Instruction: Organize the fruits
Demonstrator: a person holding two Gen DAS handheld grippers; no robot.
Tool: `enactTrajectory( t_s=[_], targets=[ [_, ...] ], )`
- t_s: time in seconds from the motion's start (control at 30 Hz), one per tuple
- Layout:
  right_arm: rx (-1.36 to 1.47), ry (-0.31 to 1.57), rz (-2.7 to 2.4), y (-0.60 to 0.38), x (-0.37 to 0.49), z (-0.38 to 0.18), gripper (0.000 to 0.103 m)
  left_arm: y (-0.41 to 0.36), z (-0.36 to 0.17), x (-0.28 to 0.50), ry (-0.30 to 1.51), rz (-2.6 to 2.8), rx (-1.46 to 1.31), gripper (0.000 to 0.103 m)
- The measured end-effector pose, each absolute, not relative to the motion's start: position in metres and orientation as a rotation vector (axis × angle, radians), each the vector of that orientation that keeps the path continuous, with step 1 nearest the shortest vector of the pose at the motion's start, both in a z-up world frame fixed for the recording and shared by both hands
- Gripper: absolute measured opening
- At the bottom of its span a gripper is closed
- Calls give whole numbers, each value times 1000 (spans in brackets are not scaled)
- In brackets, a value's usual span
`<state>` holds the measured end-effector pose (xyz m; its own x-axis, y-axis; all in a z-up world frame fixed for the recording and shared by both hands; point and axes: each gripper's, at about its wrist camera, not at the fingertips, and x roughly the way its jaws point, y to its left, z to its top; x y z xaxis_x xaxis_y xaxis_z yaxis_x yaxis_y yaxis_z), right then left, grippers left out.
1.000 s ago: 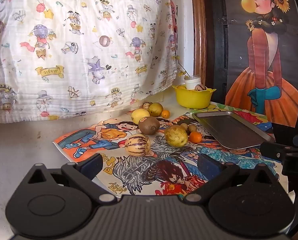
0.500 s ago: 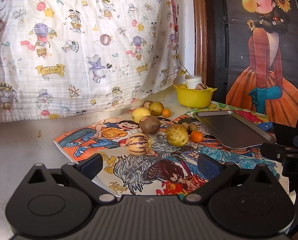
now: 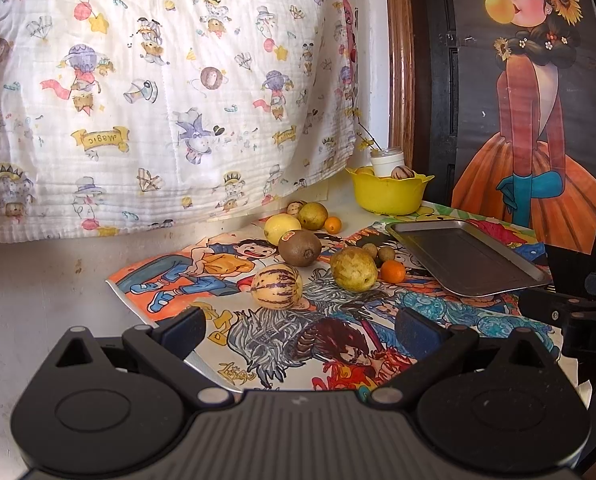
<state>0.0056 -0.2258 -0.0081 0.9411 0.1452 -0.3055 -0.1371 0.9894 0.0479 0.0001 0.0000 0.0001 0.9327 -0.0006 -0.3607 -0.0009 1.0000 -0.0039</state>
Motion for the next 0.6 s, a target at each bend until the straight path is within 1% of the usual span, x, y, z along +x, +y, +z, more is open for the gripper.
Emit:
enactTrajectory(
  t_s=[0.6],
  targets=[
    [25, 318, 145, -225, 6, -9, 103, 0, 0, 0, 371, -1, -4, 103]
  ],
)
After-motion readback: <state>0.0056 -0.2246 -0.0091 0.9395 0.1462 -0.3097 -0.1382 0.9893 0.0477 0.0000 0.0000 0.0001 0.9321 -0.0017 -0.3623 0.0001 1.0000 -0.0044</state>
